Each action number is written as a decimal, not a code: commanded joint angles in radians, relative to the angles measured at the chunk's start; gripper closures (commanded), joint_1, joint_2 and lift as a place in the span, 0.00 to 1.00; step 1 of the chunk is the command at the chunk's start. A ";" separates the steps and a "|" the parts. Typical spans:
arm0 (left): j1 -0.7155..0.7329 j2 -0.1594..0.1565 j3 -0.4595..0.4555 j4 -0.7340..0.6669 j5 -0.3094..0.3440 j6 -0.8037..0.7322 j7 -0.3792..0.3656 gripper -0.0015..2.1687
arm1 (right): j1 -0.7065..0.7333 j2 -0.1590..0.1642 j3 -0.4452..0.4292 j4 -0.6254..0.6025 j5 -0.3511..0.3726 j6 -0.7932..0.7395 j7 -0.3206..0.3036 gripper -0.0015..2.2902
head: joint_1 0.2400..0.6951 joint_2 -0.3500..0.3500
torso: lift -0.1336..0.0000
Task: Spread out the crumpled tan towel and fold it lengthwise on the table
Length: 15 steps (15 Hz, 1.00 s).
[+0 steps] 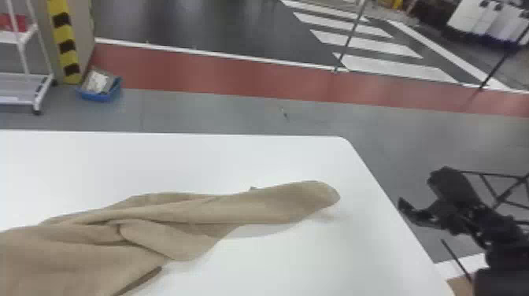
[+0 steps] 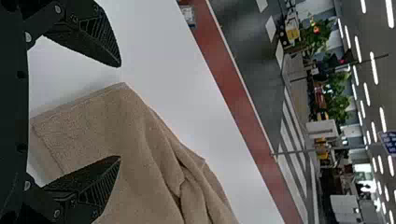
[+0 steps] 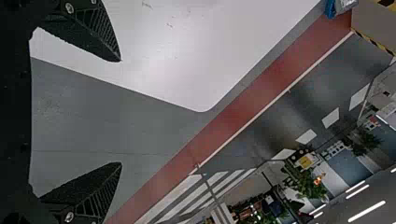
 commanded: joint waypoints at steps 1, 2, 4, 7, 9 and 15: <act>0.006 0.050 0.005 -0.003 -0.076 -0.001 -0.082 0.10 | 0.001 0.005 -0.002 0.002 0.000 0.000 0.000 0.04 | 1.00 0.00 | 0.07; 0.006 0.072 -0.001 -0.003 -0.116 -0.001 -0.131 0.10 | 0.005 0.006 -0.005 0.002 0.000 0.000 0.000 0.04 | 1.00 0.00 | 0.07; 0.008 0.107 -0.030 -0.003 -0.181 0.030 -0.180 0.10 | 0.006 0.006 -0.012 0.002 0.000 0.000 0.000 0.04 | 1.00 0.00 | 0.07; -0.007 0.130 -0.090 -0.003 -0.263 0.057 -0.226 0.13 | 0.009 0.008 -0.018 0.002 0.000 0.003 0.000 0.04 | 1.00 0.00 | 0.07; -0.017 0.136 -0.133 -0.001 -0.329 0.060 -0.239 0.13 | 0.009 0.011 -0.025 0.002 0.000 0.003 0.000 0.04 | 1.00 0.00 | 0.07; -0.023 0.136 -0.180 -0.004 -0.342 0.054 -0.298 0.15 | 0.020 0.015 -0.048 0.002 -0.019 0.003 -0.002 0.04 | 1.00 0.00 | 0.07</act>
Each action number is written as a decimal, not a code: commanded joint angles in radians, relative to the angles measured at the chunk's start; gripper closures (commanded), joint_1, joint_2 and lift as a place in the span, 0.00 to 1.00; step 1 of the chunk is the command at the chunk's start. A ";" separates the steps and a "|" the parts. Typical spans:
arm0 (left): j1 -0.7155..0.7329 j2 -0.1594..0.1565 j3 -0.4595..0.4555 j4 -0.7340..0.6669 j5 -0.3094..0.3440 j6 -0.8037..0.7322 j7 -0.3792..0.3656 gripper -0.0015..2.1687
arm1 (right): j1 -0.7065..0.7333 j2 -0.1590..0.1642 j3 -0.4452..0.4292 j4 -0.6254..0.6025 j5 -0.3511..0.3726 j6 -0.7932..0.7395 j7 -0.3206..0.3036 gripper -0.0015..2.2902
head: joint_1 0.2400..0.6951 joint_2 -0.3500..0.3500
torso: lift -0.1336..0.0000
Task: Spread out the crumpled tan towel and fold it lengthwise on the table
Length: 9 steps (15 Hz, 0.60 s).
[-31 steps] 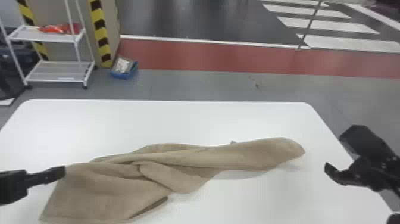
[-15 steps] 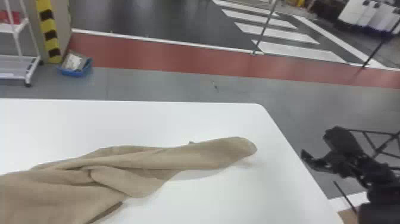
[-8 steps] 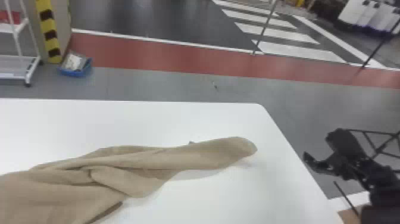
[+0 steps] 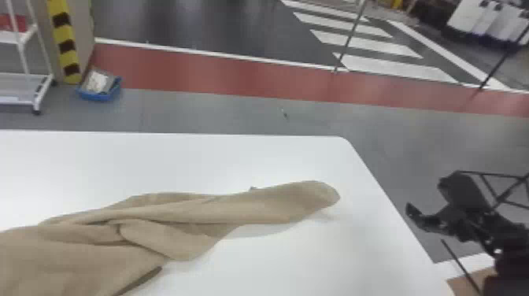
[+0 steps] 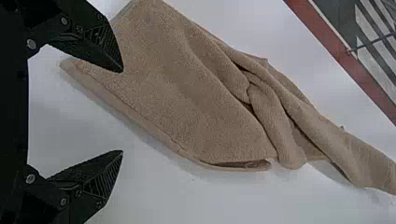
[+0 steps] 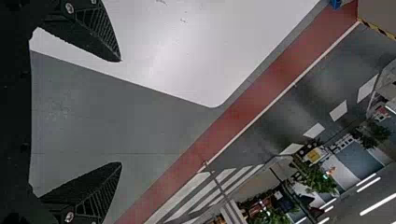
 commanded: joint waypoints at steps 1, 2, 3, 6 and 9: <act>0.000 -0.001 -0.019 -0.003 -0.001 -0.006 -0.005 0.15 | 0.001 0.002 -0.005 0.000 -0.001 0.002 -0.002 0.04 | 1.00 0.00 | 0.07; -0.002 -0.002 -0.034 -0.009 -0.001 -0.006 -0.005 0.15 | 0.003 0.002 -0.006 0.000 -0.001 0.002 -0.002 0.04 | 1.00 0.00 | 0.07; 0.001 -0.008 -0.045 -0.020 0.002 -0.003 -0.010 0.15 | 0.004 0.002 -0.006 0.000 -0.001 0.002 -0.003 0.04 | 1.00 0.00 | 0.07; 0.006 -0.031 -0.100 -0.063 0.011 0.003 -0.013 0.15 | 0.006 0.002 -0.011 -0.003 -0.001 0.005 -0.008 0.04 | 1.00 0.00 | 0.07; -0.016 -0.062 -0.167 -0.066 0.010 0.009 -0.013 0.15 | 0.008 0.005 -0.011 -0.011 0.000 0.011 -0.008 0.04 | 1.00 0.00 | 0.07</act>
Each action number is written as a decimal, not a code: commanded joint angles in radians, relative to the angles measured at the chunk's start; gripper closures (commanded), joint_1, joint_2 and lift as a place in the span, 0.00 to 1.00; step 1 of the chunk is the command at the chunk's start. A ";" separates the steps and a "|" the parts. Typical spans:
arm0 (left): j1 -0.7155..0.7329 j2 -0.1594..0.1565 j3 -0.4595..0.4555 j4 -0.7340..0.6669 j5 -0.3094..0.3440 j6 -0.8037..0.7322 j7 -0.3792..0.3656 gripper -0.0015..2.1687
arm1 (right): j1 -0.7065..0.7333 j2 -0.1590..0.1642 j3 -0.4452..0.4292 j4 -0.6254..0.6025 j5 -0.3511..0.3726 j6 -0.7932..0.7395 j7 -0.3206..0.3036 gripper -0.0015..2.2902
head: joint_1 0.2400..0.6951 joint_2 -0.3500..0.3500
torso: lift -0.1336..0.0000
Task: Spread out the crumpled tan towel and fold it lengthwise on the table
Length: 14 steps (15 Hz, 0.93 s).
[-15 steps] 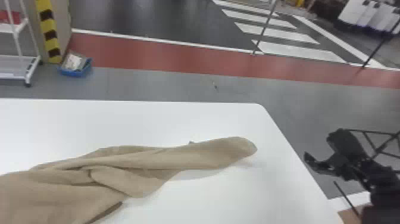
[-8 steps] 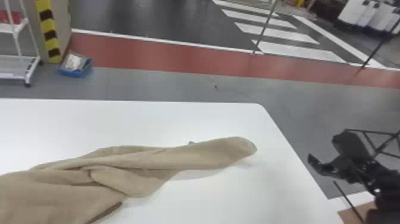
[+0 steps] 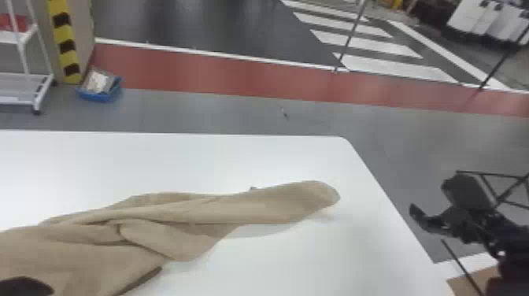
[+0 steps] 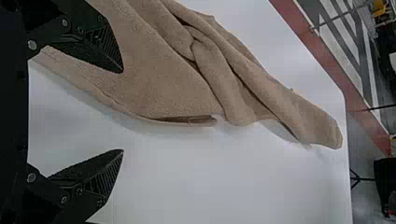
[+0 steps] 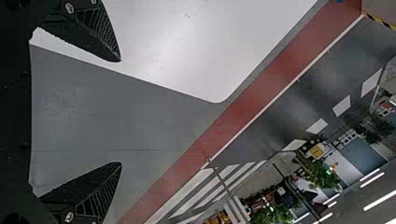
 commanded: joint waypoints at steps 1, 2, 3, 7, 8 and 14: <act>-0.023 -0.018 -0.063 0.002 -0.009 0.027 0.001 0.15 | 0.001 0.002 0.000 -0.005 -0.001 0.003 0.000 0.04 | 1.00 0.00 | 0.07; -0.036 -0.023 -0.089 0.008 -0.011 0.042 0.001 0.15 | 0.002 0.002 -0.002 -0.005 0.001 0.003 0.000 0.04 | 1.00 0.00 | 0.07; -0.046 -0.028 -0.106 0.020 -0.015 0.051 0.001 0.15 | 0.002 0.002 -0.002 -0.005 0.001 0.003 0.000 0.04 | 1.00 0.00 | 0.07; -0.112 -0.032 -0.175 0.097 -0.031 0.100 0.011 0.19 | 0.012 0.001 -0.017 -0.005 -0.007 -0.003 0.000 0.04 | 1.00 0.00 | 0.07; -0.132 -0.032 -0.186 0.123 -0.034 0.109 0.016 0.19 | 0.013 0.002 -0.023 -0.005 -0.010 -0.003 0.000 0.04 | 1.00 0.00 | 0.07; -0.162 -0.034 -0.195 0.168 -0.047 0.149 0.031 0.30 | 0.025 0.002 -0.050 0.000 -0.028 -0.013 -0.001 0.04 | 1.00 0.00 | 0.07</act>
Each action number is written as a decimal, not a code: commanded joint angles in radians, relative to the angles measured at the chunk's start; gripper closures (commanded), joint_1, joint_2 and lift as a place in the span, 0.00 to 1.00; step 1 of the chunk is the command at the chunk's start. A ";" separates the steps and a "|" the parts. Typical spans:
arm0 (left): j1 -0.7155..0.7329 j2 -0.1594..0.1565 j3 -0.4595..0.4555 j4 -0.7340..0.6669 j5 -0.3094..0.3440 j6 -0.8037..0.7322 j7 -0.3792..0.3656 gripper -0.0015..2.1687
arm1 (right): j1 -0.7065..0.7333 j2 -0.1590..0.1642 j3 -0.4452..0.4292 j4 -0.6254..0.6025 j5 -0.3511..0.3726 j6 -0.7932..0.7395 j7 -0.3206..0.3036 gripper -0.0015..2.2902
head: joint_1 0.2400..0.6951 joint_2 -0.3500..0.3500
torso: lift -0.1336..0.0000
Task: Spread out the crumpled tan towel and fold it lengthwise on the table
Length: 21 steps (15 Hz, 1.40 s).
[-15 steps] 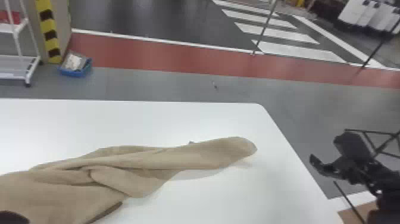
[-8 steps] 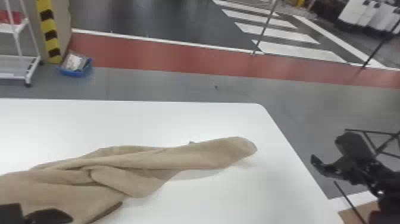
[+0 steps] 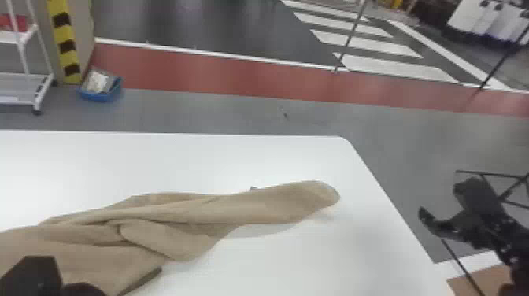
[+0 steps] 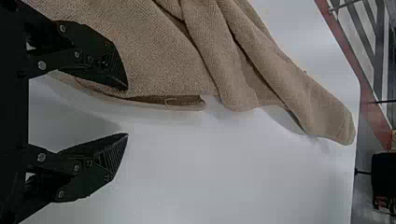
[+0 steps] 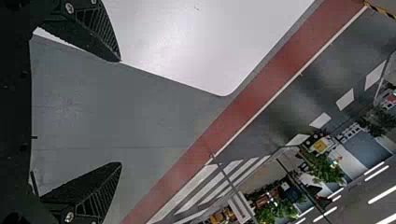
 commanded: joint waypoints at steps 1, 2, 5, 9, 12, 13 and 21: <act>0.001 0.002 0.009 0.002 0.000 0.009 0.002 0.42 | 0.002 0.001 -0.004 0.002 -0.006 -0.003 -0.001 0.04 | 1.00 0.00 | 0.07; 0.001 0.000 0.015 -0.001 0.001 0.018 0.012 0.52 | 0.002 0.001 -0.004 0.004 -0.006 -0.003 -0.001 0.04 | 1.00 0.00 | 0.07; 0.011 0.002 0.048 -0.030 0.015 0.015 0.030 0.64 | 0.002 0.004 0.002 0.005 -0.006 0.000 -0.003 0.04 | 1.00 0.00 | 0.07; 0.030 0.006 0.151 -0.079 0.080 -0.001 0.013 0.68 | 0.003 0.007 0.005 0.005 -0.006 -0.003 -0.006 0.04 | 1.00 0.00 | 0.07; 0.027 0.002 0.345 -0.107 0.241 -0.022 -0.059 0.68 | 0.003 0.007 0.007 0.007 -0.003 -0.003 -0.006 0.04 | 1.00 0.00 | 0.07; 0.022 0.000 0.406 -0.107 0.297 -0.022 -0.083 0.68 | 0.003 0.008 0.007 0.008 -0.004 -0.003 -0.006 0.04 | 1.00 0.00 | 0.07; -0.009 0.003 0.552 0.037 0.331 -0.089 -0.025 0.05 | 0.006 0.017 0.023 0.013 0.007 -0.006 -0.006 0.04 | 1.00 0.00 | 0.07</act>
